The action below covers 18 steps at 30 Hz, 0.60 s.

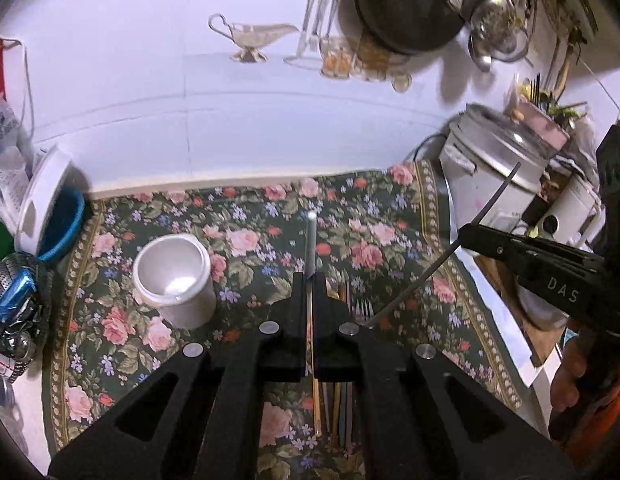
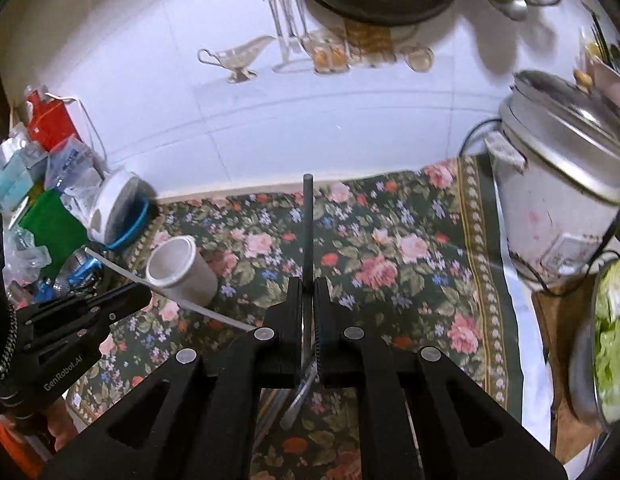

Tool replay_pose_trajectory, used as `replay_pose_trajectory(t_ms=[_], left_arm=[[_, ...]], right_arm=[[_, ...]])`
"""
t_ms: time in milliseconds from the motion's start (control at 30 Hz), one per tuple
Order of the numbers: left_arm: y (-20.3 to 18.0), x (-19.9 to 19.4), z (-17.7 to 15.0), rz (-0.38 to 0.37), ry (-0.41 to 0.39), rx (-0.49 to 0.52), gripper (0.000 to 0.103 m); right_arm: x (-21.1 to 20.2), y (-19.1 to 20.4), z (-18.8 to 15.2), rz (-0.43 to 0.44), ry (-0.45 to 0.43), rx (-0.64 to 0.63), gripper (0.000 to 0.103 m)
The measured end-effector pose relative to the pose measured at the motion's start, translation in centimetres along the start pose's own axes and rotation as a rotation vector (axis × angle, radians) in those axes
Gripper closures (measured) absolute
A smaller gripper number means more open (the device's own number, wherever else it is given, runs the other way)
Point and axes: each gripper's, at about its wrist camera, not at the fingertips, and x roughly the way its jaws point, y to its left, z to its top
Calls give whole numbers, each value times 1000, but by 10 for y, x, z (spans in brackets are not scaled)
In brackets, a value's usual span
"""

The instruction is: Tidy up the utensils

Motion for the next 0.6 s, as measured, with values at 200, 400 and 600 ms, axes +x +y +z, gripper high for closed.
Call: replay_pose_trajectory(t_ms=[200, 400, 600], left_arm=[[6, -17, 11, 27, -56, -34, 103], [12, -22, 16, 26, -47, -8, 103], [26, 28, -8, 40, 131, 58, 82]], right_arm=[[1, 10, 15, 53, -19, -43, 98], [5, 24, 27, 89, -31, -60, 98], [10, 29, 30, 69, -33, -36, 98]])
